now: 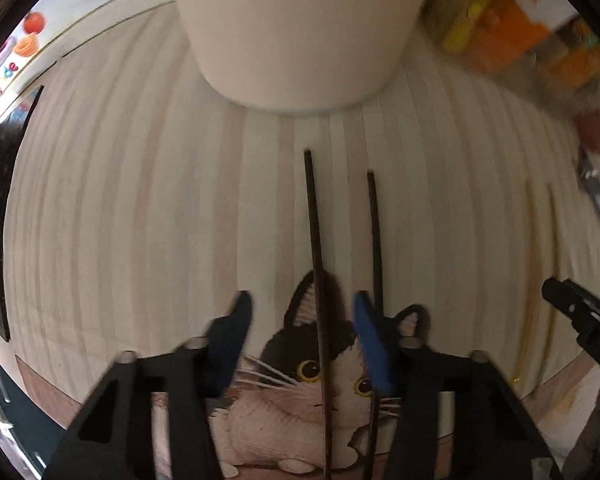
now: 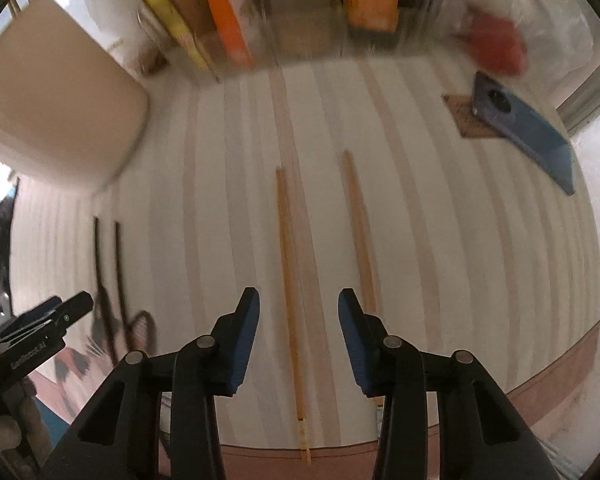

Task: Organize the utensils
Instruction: 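Grasp a dark chopstick with the left tool while the right tool grasps a light one, then lift both held chopsticks off the mat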

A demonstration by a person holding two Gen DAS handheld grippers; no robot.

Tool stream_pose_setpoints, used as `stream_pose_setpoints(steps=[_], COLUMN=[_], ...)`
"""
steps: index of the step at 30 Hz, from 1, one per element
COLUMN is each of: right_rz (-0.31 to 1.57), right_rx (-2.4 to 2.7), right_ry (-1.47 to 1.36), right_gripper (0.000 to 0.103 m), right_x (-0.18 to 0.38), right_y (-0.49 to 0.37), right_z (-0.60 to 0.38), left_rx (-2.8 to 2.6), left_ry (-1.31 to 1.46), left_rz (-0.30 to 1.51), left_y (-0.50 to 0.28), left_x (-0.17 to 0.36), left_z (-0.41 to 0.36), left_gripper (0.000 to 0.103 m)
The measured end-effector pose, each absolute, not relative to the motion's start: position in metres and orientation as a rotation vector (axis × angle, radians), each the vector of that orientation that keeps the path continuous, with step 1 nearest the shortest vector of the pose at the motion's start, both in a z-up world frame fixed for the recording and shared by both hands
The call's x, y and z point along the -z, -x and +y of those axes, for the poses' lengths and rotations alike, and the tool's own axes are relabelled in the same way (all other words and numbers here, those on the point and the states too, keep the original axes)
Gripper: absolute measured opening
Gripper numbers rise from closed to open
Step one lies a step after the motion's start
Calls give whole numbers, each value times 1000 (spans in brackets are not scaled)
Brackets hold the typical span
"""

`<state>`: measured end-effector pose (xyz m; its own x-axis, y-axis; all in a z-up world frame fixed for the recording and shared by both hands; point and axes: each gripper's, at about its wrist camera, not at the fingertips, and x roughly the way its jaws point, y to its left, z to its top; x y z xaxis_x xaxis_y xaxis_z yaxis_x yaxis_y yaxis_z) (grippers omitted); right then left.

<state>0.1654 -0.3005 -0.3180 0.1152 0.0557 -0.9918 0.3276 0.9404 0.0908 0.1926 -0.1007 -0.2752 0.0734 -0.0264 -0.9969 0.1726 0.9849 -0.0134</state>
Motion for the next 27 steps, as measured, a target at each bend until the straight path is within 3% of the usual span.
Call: stream_pose_setpoints(steps=[5, 6, 10, 27], right_rz=[1498, 1518, 1525, 1596], right_rx=[184, 186, 191, 46], right_ry=[-285, -273, -221, -130], right_gripper=[39, 29, 7, 8], right_x=[338, 343, 346, 357], right_y=[-161, -160, -154, -142], right_z=[-292, -289, -279, -240], left_rx=[151, 144, 120, 99], left_ry=[-181, -193, -225, -228], left_rz=[1474, 1473, 1461, 1470], left_y=[-186, -184, -177, -166], left_x=[284, 285, 288, 287], left_z=[-107, -107, -103, -70], left_gripper=[6, 5, 4, 4])
